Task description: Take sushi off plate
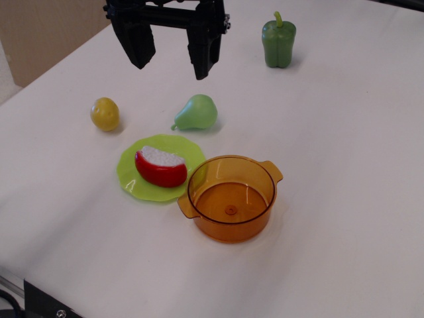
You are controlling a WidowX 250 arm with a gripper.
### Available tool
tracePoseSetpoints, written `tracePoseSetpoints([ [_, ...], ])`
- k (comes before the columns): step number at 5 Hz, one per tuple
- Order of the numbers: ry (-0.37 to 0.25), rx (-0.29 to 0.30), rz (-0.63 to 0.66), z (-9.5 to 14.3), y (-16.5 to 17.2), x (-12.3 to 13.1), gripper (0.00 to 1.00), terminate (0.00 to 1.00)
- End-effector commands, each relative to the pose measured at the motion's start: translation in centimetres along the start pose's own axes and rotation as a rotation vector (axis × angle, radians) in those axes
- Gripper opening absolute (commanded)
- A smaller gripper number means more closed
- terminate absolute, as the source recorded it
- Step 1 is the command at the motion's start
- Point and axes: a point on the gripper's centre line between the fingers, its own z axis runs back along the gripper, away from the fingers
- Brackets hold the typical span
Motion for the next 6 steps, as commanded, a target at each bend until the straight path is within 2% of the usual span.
tracePoseSetpoints([
  [1, 0.000, 0.000, 0.000, 0.0, 0.0, 0.0, 1.00, 0.00],
  [2, 0.070, 0.084, -0.263, -0.8, 1.3, -0.7, 1.00, 0.00],
  [4, 0.079, 0.164, -0.776, -3.1, 2.9, 0.8, 1.00, 0.00],
  [6, 0.135, 0.048, -1.271, -7.0, 3.9, 0.8, 1.00, 0.00],
])
